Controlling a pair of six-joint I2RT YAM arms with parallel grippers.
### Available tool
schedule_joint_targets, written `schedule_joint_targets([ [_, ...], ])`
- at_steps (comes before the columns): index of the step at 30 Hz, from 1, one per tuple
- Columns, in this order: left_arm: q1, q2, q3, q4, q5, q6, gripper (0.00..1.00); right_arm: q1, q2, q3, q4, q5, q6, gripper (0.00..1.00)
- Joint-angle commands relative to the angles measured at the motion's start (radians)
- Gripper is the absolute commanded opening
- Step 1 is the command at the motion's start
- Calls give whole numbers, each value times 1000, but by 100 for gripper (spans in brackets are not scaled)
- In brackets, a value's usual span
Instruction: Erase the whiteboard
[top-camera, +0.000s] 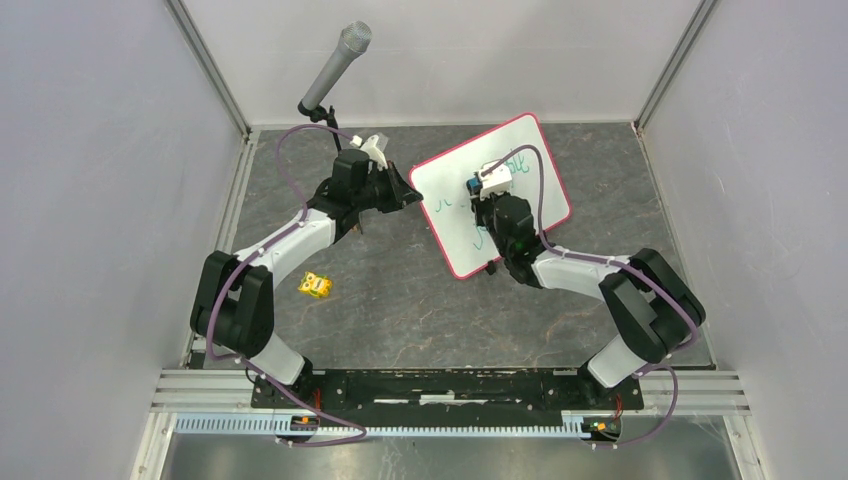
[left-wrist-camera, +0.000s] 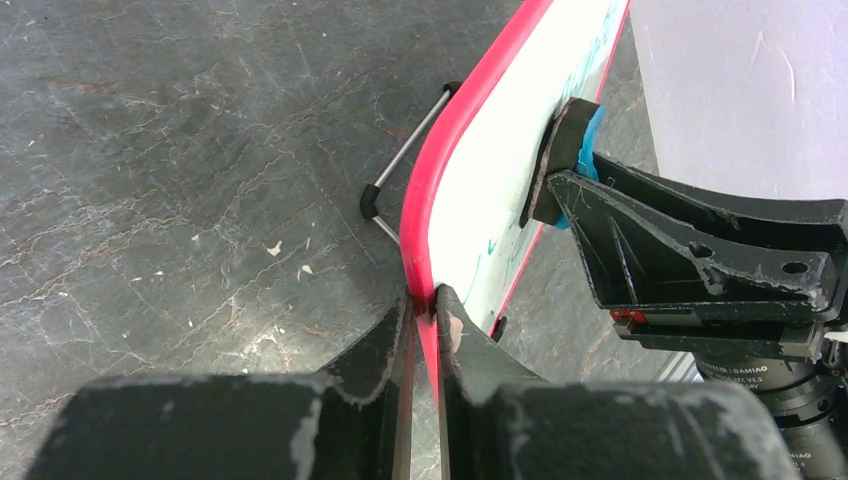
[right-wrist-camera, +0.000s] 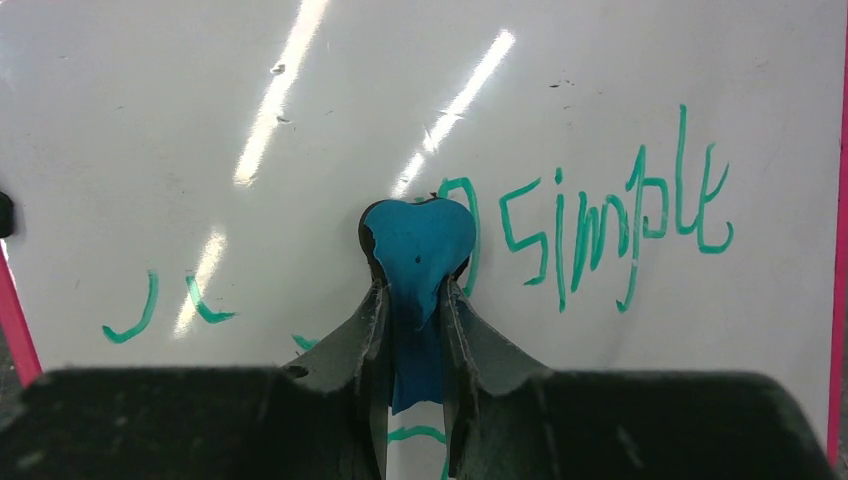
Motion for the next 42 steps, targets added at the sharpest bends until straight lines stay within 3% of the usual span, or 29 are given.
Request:
schedule_joint_targets([
  [1,-12,-20,45,30,38,17,7,75,37,27,-66,13,-6,17],
  [4,-15,-21,45,31,40,12,7,155,70,82,-68,11,-51,18],
  [11,-16,-33,43,31,37,14,6,189,78,86,23,-95,75,18],
  [18,-16,-40,42,31,35,13,6,130,38,40,-48,106,76,18],
  [22,-17,-43,40,30,27,20,6,40,0,-23,-82,154,144,18],
  [27,-17,-40,42,28,27,17,6,25,-3,-7,-155,220,119,18],
  [35,-17,-36,42,28,30,15,6,178,72,101,-156,221,22,18],
  [42,-17,-35,41,28,29,15,6,292,130,190,-139,150,45,17],
])
